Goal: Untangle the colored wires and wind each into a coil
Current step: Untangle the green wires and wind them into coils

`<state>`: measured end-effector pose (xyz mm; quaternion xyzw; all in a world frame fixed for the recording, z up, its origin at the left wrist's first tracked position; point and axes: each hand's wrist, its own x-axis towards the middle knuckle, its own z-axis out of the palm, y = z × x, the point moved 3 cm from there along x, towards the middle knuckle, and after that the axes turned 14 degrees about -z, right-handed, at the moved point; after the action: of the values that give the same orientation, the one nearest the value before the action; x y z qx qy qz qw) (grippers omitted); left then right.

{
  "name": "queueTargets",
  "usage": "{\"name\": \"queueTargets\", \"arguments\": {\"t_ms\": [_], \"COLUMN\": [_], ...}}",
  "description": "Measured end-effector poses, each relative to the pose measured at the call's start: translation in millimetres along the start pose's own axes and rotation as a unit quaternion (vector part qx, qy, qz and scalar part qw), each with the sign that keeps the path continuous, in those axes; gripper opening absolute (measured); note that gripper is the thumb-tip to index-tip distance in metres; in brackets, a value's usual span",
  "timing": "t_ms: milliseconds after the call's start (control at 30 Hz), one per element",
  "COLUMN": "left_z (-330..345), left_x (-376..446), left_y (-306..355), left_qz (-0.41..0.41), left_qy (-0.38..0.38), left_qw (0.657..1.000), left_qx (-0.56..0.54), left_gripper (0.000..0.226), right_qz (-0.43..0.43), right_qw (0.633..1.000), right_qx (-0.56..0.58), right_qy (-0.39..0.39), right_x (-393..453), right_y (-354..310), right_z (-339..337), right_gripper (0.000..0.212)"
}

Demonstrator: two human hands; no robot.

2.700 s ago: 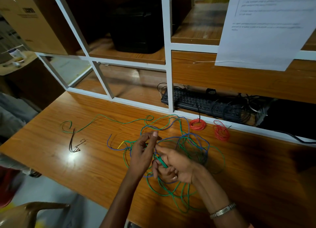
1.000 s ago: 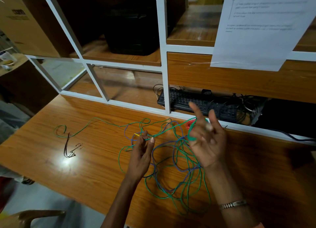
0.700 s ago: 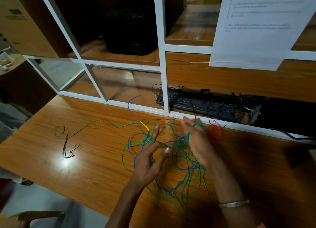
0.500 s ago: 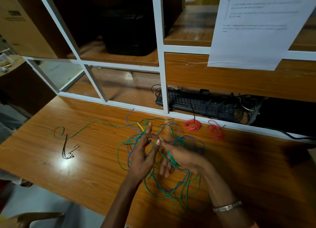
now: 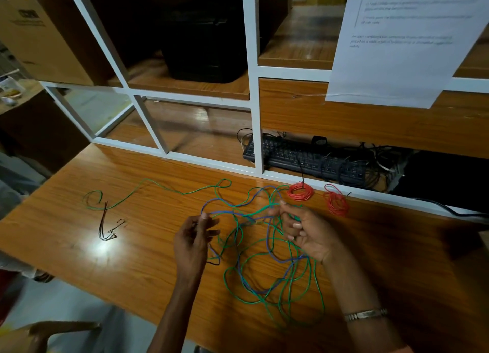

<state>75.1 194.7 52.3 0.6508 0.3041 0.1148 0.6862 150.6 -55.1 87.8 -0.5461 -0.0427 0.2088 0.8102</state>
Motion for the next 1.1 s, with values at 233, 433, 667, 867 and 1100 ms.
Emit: {"name": "queueTargets", "arguments": {"t_ms": [233, 433, 667, 867, 1100], "left_z": [-46, -65, -48, 4, 19], "left_x": [18, 26, 23, 10, -1], "left_y": [1, 0, 2, 6, 5], "left_qz": [-0.057, -0.066, -0.113, -0.15, -0.153], "left_qy": [0.178, 0.24, 0.097, -0.062, -0.085], "left_qw": [0.971, 0.946, 0.979, 0.982, 0.983], "left_qx": [-0.15, -0.209, -0.142, -0.094, -0.046], "left_gripper": [0.031, 0.029, 0.032, 0.085, 0.066], "right_qz": [-0.01, -0.026, -0.015, -0.018, -0.036], "right_qw": [0.998, 0.978, 0.994, 0.997, 0.997], "right_qx": [-0.022, -0.007, -0.046, -0.08, -0.062], "right_qy": [0.059, 0.207, 0.095, 0.002, -0.026], "right_x": [3, 15, 5, 1, -6], "right_y": [12, 19, 20, 12, 1], "right_z": [-21, -49, -43, -12, -2], "right_gripper": [0.04, 0.032, 0.037, 0.042, 0.043]}}
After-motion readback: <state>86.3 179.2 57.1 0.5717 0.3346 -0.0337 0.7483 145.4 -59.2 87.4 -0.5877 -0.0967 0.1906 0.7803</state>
